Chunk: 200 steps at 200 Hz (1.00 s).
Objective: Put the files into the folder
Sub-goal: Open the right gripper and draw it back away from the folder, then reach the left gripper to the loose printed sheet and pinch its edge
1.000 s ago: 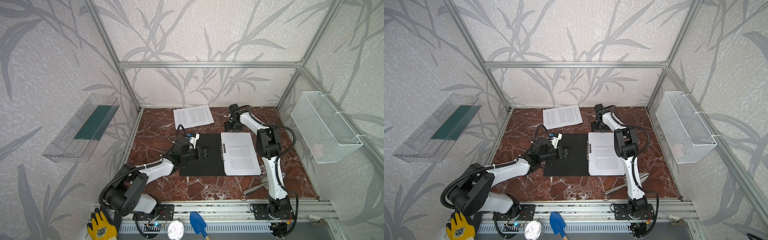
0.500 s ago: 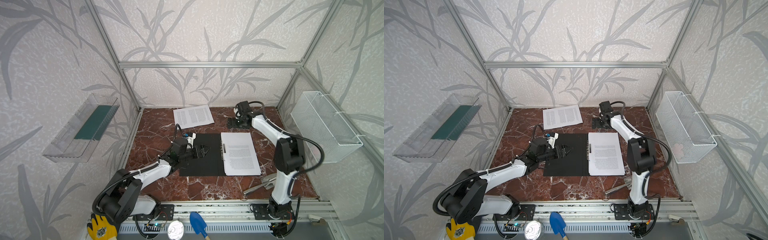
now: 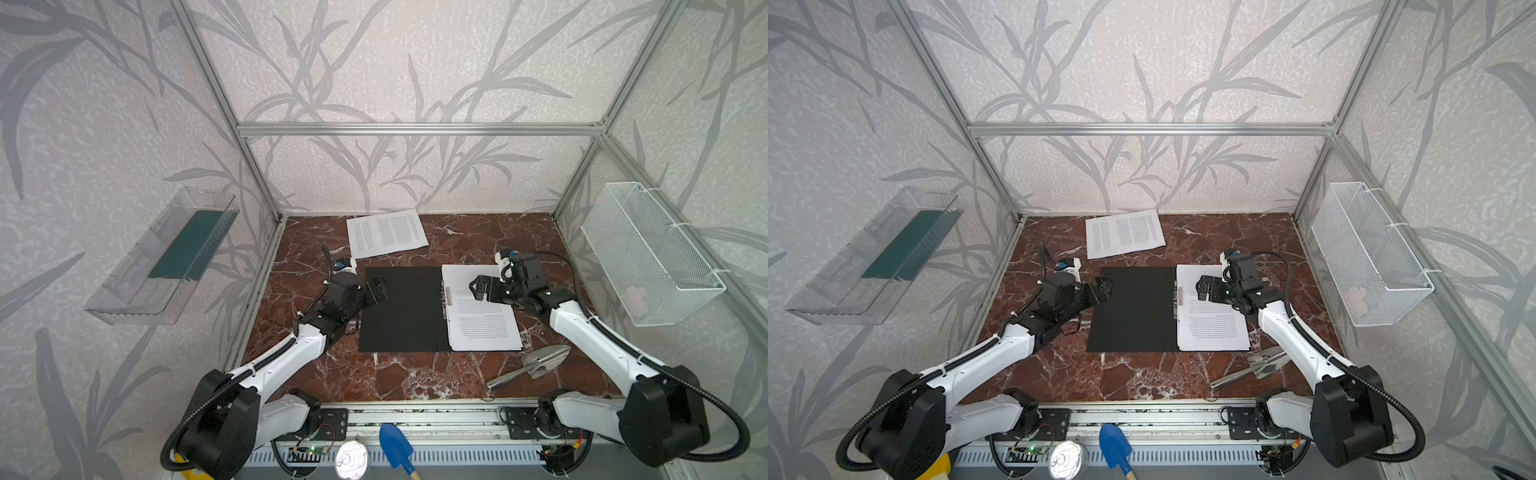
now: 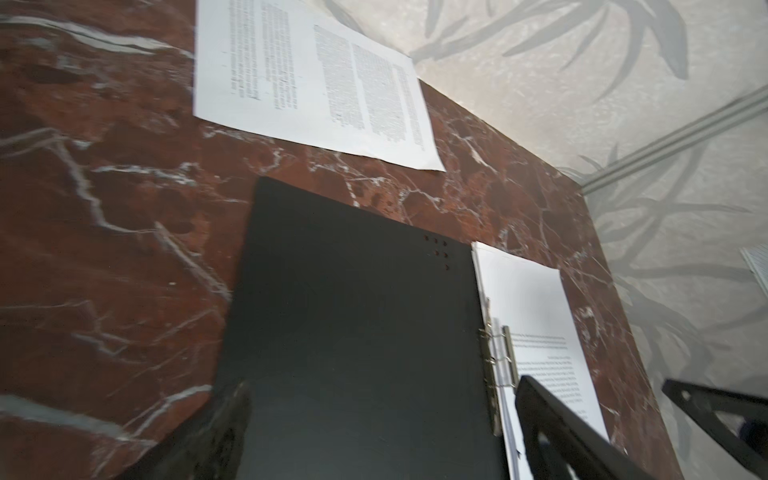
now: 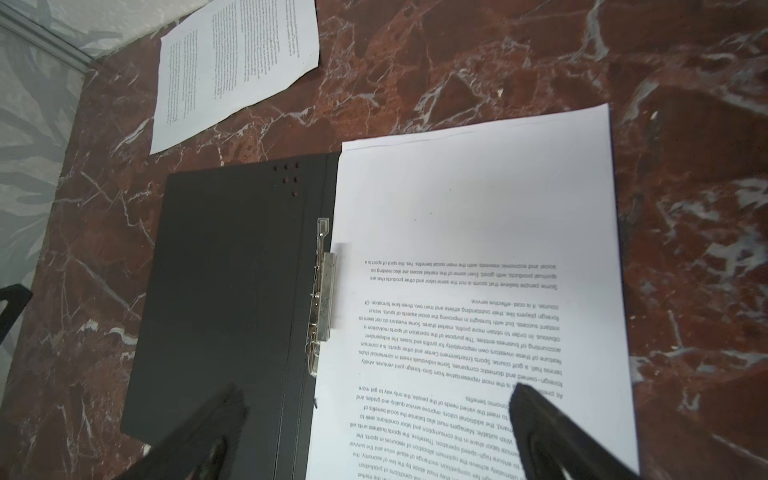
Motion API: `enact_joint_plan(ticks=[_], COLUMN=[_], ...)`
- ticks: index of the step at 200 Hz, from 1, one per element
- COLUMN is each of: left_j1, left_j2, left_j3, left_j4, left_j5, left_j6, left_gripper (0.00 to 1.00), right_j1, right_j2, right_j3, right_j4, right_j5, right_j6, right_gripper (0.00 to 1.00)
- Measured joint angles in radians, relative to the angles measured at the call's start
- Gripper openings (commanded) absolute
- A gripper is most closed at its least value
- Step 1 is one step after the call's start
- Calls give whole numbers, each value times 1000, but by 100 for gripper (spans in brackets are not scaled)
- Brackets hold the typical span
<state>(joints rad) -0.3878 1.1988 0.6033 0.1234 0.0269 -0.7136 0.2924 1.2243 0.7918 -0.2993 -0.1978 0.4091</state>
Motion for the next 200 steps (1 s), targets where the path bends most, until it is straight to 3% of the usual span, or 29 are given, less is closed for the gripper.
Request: enact_joint_plan(ticks=[51,105,155,200], left_j1=[186,338,374,377], left_j2=[270,554,770,853], left_j3=[214,412,581,653], left_j4=[-63,-75,-91,-31], left_j5=[37,213,344,406], left_j6=[-5,-33,-70,-135], left_gripper=[93,91,89,87], right_j1=[7,59,137,154], right_j2=[-32,-176,-155,-108], right_j3=[-154,-232,-248,-253], right_j4=[169,274,382,414], right_j5=[-91,-95,-103,-112], right_j6=[30,48,48,50], right_gripper=[99,99,99,99])
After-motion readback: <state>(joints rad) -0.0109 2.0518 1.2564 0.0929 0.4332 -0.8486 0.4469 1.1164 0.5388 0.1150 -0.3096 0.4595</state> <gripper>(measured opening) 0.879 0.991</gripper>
